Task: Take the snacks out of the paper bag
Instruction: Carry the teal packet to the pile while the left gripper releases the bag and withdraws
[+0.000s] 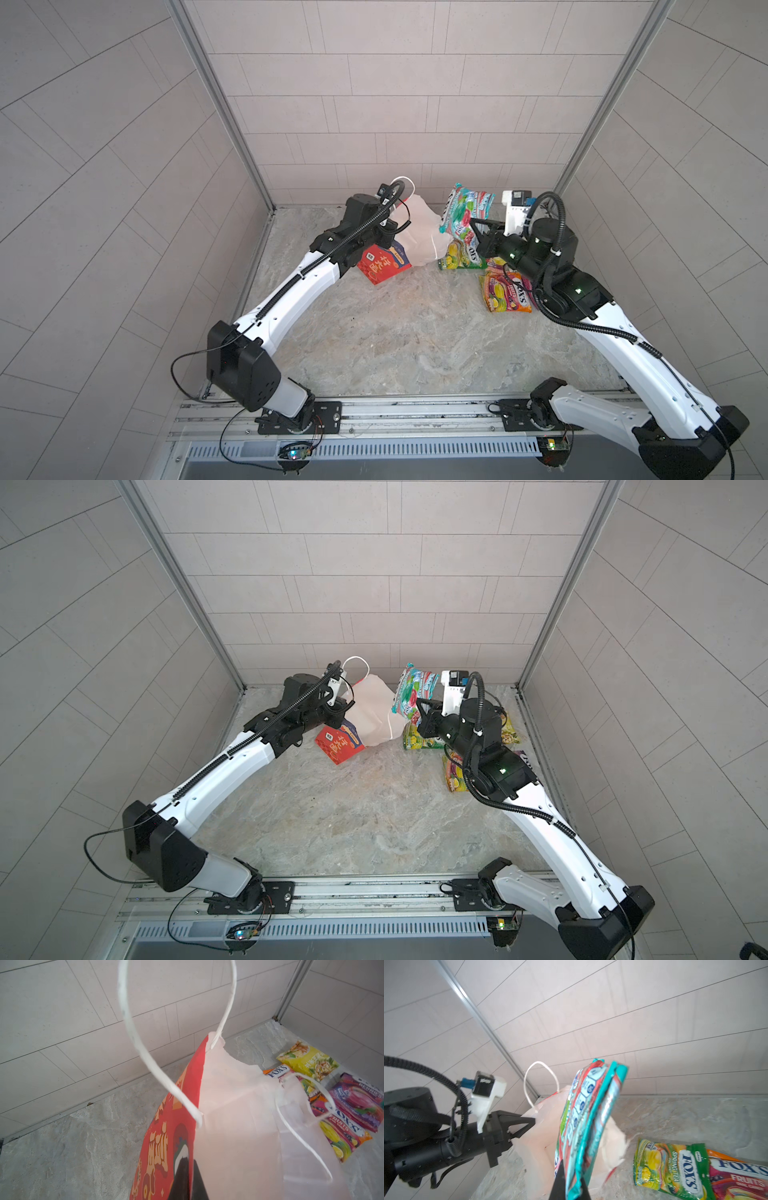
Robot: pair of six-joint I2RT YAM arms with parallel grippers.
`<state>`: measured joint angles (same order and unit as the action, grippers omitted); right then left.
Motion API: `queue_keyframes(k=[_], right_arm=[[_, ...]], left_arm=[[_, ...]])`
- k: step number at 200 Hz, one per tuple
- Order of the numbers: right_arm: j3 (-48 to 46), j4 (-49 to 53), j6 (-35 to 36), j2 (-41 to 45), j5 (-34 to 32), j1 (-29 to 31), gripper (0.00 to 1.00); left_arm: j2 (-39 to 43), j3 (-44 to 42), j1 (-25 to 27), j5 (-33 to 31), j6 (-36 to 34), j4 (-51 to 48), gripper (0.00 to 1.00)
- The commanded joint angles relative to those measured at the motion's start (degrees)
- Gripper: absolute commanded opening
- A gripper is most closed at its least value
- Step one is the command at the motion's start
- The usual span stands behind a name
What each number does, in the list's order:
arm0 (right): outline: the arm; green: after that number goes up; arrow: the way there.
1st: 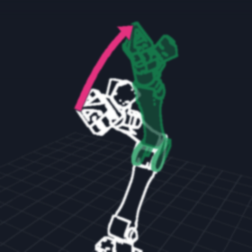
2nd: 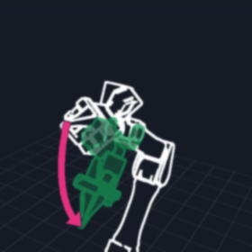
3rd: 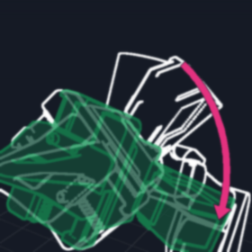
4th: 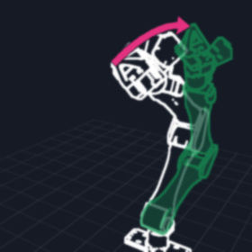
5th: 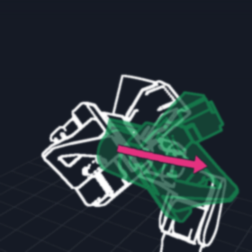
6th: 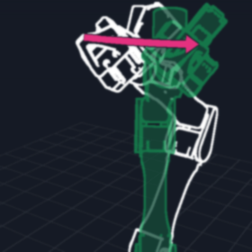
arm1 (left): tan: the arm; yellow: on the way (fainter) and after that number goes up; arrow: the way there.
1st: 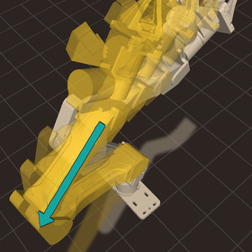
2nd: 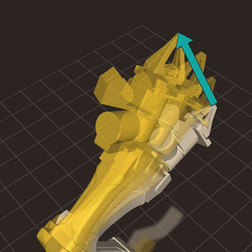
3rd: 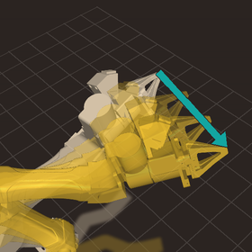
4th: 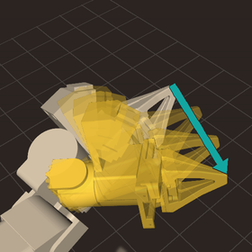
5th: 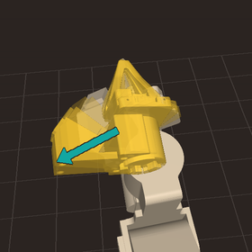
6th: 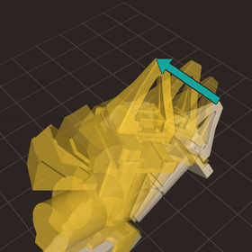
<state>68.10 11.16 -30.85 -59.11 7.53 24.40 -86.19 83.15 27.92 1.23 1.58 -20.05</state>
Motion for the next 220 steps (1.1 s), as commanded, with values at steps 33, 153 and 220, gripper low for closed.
queue_keyframes(k=[33,153,220], right_arm=[[1.0,-3.4,-6.5,3.3,0.1,-6.3,0.0],[-13.8,4.4,-3.5,-0.4,20.8,-10.0,0.0],[-17.7,2.7,0.6,-9.8,24.9,-9.5,0.0]], left_arm=[[-2.4,0.9,-8.2,7.8,19.7,-1.1,0.0],[-0.8,-4.9,-12.3,3.6,18.8,-1.2,0.25],[4.3,-6.9,-12.3,0.5,15.4,0.0,0.6]])
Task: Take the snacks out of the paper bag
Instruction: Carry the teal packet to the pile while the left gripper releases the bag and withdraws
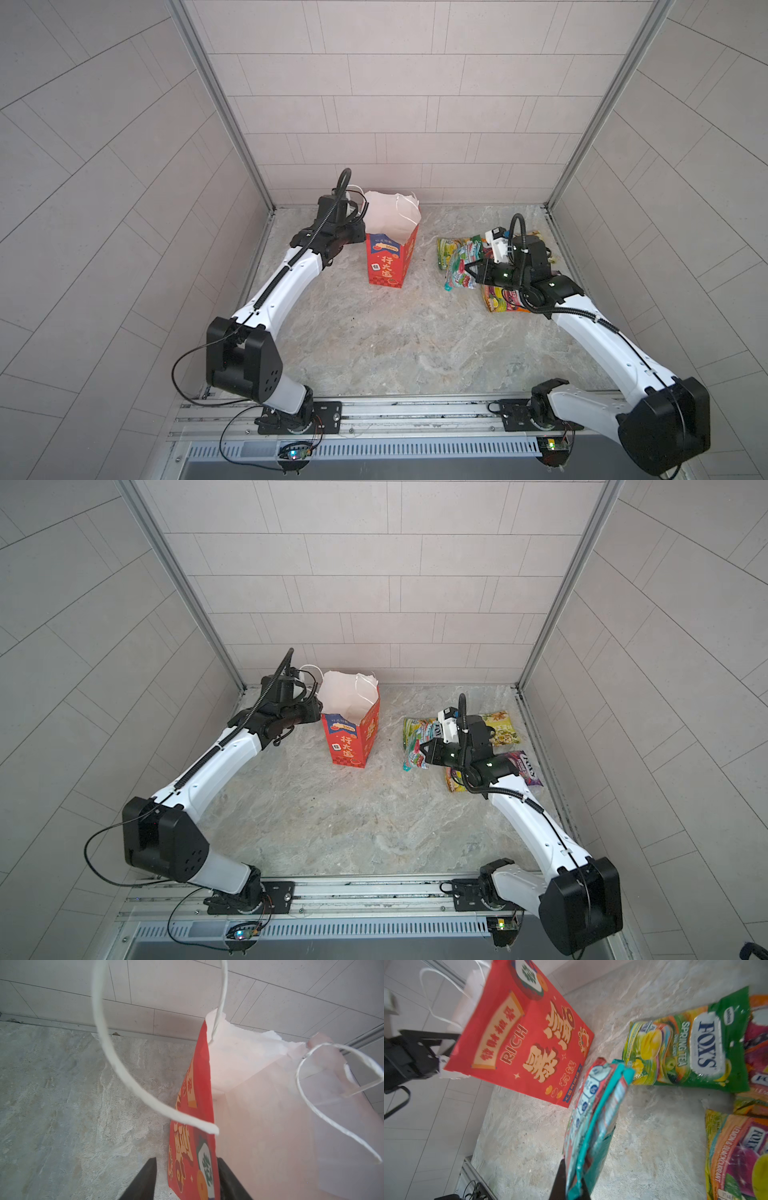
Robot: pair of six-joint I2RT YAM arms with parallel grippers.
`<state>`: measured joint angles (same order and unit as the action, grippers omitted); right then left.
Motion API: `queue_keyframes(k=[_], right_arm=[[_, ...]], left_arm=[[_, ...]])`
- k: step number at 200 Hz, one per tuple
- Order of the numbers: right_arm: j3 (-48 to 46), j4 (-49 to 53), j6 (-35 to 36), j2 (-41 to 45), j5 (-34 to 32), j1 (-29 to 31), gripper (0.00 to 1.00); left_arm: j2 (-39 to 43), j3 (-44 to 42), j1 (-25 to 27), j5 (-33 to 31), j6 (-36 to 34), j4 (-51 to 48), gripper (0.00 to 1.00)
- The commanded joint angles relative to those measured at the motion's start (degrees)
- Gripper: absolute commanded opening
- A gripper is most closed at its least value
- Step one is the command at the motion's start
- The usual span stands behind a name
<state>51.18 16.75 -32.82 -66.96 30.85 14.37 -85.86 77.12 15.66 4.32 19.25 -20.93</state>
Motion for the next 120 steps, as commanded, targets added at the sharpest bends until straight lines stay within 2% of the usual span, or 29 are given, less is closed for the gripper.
queue_keyframes(k=[1,43,72,89,120], right_arm=[[-0.8,-2.9,2.7,-2.0,1.4,0.6,0.0],[-1.0,-4.2,2.8,-6.3,-0.8,0.8,0.0],[-2.0,-5.5,3.2,-7.5,-2.9,0.8,0.0],[-2.0,-6.6,2.5,-8.7,-1.4,0.8,0.0],[-1.3,-6.9,3.0,-10.0,-0.7,0.8,0.0]], left_arm=[[4.1,-1.0,0.0,-2.6,-2.3,0.9,0.61],[8.5,-1.4,0.7,-2.8,-4.1,2.1,0.64],[13.0,-4.2,3.5,-5.0,-4.4,5.9,0.65],[17.7,-10.2,8.2,-9.0,-5.2,13.1,0.65],[27.7,-27.5,19.8,-16.2,-11.1,31.7,0.65]])
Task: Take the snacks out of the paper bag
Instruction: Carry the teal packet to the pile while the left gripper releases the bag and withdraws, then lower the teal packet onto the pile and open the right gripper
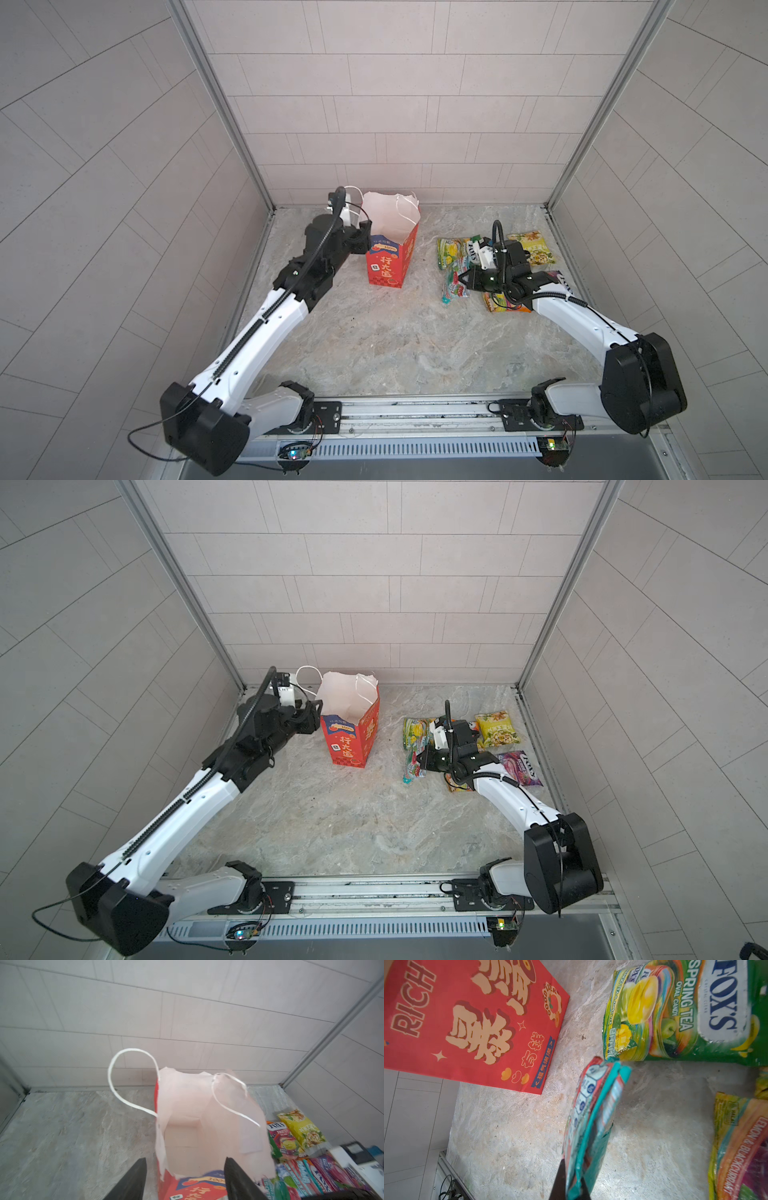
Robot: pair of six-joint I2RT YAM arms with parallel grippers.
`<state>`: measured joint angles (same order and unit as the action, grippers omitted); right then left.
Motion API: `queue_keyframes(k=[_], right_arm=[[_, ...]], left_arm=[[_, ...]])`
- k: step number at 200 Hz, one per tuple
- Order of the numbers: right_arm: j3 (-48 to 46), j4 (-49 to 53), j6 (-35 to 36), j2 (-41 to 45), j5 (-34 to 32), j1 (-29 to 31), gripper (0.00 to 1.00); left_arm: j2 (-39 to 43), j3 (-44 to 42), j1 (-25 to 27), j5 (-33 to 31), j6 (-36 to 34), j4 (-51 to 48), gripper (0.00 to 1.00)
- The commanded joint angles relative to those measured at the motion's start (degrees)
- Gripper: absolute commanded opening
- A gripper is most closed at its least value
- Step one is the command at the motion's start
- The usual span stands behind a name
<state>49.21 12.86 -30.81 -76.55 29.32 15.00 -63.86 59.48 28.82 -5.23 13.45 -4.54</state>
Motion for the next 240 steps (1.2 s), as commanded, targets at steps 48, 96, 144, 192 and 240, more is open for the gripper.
queue_keyframes(k=[48,96,144,192,240], right_arm=[[0.8,-4.2,2.4,-2.5,3.6,0.4,0.0],[2.1,0.2,4.1,-6.7,3.6,0.3,0.06],[9.0,16.2,9.3,-12.2,-2.8,-0.9,0.19],[10.5,19.3,10.3,-13.5,-8.0,-0.9,0.0],[11.0,20.4,11.1,-14.9,-15.9,-0.9,0.0]], left_arm=[[18.4,-32.5,15.5,-2.3,-10.3,30.4,0.66],[21.9,-39.9,16.3,8.5,-11.7,28.1,0.66],[26.0,-45.5,16.4,4.1,-14.7,28.4,0.66],[24.1,-46.7,16.3,2.4,-17.6,28.9,0.66],[20.8,-46.1,16.4,1.8,-19.1,30.3,0.66]])
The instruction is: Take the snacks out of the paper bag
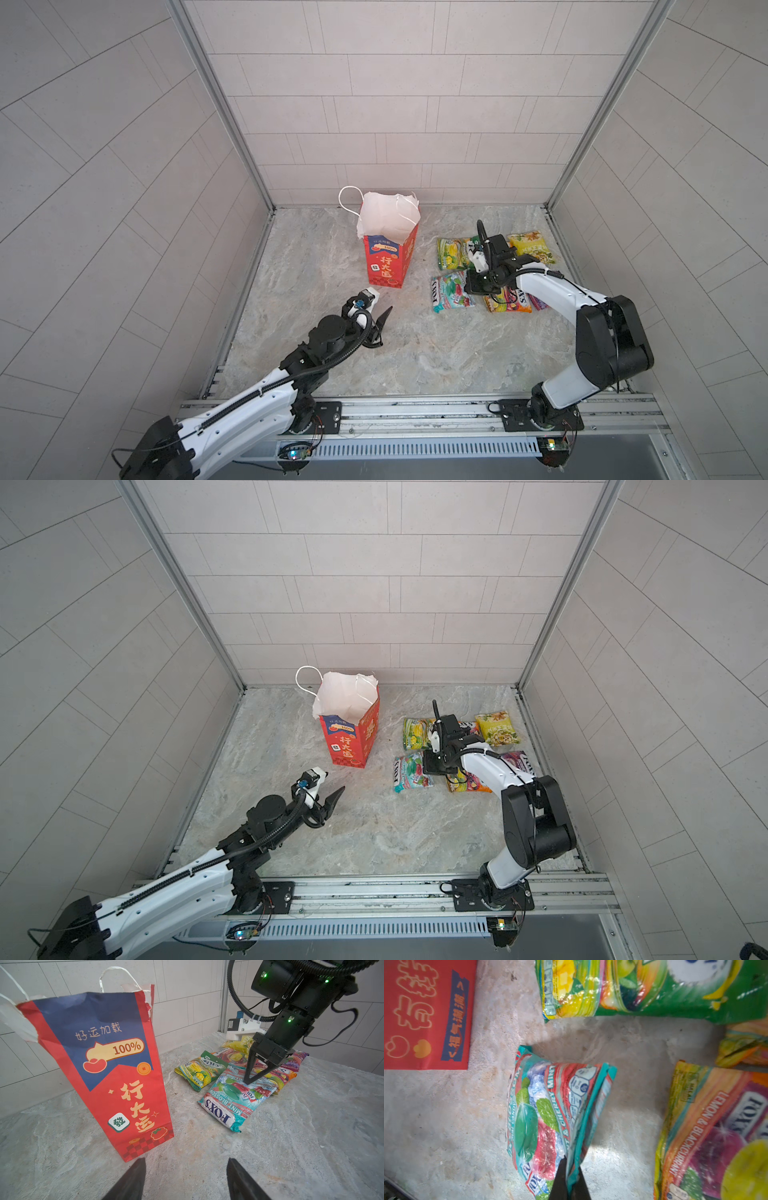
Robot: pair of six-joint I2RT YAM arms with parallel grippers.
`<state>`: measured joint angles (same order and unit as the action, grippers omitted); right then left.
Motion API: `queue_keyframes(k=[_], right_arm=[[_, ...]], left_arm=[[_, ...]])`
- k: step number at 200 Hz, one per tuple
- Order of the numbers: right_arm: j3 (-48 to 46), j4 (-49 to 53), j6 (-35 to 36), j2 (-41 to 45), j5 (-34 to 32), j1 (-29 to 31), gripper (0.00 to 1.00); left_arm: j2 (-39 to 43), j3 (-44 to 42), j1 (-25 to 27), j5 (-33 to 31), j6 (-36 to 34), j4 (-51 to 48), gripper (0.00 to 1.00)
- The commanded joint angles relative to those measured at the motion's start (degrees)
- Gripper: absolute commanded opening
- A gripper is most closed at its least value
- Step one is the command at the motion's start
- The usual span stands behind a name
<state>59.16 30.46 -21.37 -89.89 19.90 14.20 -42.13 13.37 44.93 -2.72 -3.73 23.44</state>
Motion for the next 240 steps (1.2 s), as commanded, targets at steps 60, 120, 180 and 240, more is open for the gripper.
queue_keyframes(k=[60,120,180,240], right_arm=[[1.6,3.0,1.4,-4.4,-12.8,-0.1,0.04],[0.2,1.9,-0.3,-4.0,-13.7,-0.2,0.11],[2.8,5.2,-1.8,0.7,-15.8,-0.2,0.37],[2.7,-5.1,-2.4,14.5,-21.8,-0.1,0.44]], left_arm=[[-4.4,-0.8,0.2,-0.9,-3.8,3.7,0.67],[-6.1,-1.0,0.2,-1.2,-3.9,4.7,0.67],[-5.7,0.0,0.2,-2.0,-3.3,4.8,0.67],[-0.6,5.0,0.1,-16.7,1.4,4.1,0.69]])
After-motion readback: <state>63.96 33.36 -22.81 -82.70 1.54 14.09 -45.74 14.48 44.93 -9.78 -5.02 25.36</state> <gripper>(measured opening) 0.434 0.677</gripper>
